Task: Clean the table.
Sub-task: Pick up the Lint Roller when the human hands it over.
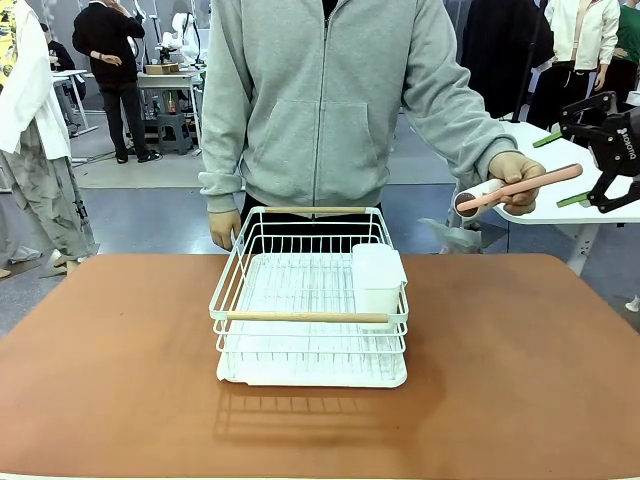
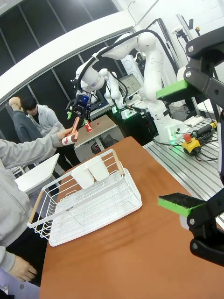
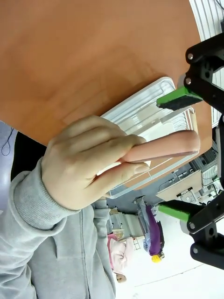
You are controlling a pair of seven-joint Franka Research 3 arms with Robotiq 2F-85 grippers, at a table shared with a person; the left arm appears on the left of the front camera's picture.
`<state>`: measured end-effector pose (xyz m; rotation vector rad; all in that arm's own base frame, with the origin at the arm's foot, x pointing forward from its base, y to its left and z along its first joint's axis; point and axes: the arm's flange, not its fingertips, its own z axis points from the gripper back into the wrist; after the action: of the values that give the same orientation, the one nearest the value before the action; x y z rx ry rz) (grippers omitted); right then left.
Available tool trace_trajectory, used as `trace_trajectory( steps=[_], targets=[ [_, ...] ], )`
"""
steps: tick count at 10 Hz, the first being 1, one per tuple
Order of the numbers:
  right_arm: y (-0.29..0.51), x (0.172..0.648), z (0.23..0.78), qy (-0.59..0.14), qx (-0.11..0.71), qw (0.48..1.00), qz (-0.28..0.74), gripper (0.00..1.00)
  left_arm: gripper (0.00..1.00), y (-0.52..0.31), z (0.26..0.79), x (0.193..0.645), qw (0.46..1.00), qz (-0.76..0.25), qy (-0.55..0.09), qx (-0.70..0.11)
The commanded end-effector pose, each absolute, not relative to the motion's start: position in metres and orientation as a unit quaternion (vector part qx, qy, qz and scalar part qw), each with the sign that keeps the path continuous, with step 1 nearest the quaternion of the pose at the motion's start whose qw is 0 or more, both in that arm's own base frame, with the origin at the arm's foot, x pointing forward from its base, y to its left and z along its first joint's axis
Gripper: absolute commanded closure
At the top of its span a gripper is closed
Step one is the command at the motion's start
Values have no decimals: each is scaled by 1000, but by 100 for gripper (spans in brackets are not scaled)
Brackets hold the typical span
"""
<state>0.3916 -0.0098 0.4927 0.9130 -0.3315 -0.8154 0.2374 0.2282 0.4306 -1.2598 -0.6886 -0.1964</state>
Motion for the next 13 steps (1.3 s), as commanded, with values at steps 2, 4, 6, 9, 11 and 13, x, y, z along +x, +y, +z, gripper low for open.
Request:
trace_trajectory(
  steps=[2, 4, 6, 9, 11, 13],
  targets=[
    [-6, 401, 484, -168, 435, 802, -374, 0, 0, 229, 431, 234, 746, -92, -317, -578],
    [-7, 404, 482, -168, 433, 803, -374, 0, 0, 229, 431, 234, 746, -92, -317, -578],
    [-9, 406, 482, -166, 436, 804, -368, 0, 0, 229, 431, 234, 746, -92, -317, -578],
    [-11, 410, 480, -165, 435, 804, -370, 5, 0, 229, 431, 234, 746, -92, -317, -578],
    [-14, 412, 480, -169, 440, 802, -368, 23, 0, 229, 431, 234, 746, -92, -317, -578],
    [-16, 414, 481, -172, 440, 801, -367, 43, 0, 229, 431, 234, 746, -92, -317, -578]
  ],
)
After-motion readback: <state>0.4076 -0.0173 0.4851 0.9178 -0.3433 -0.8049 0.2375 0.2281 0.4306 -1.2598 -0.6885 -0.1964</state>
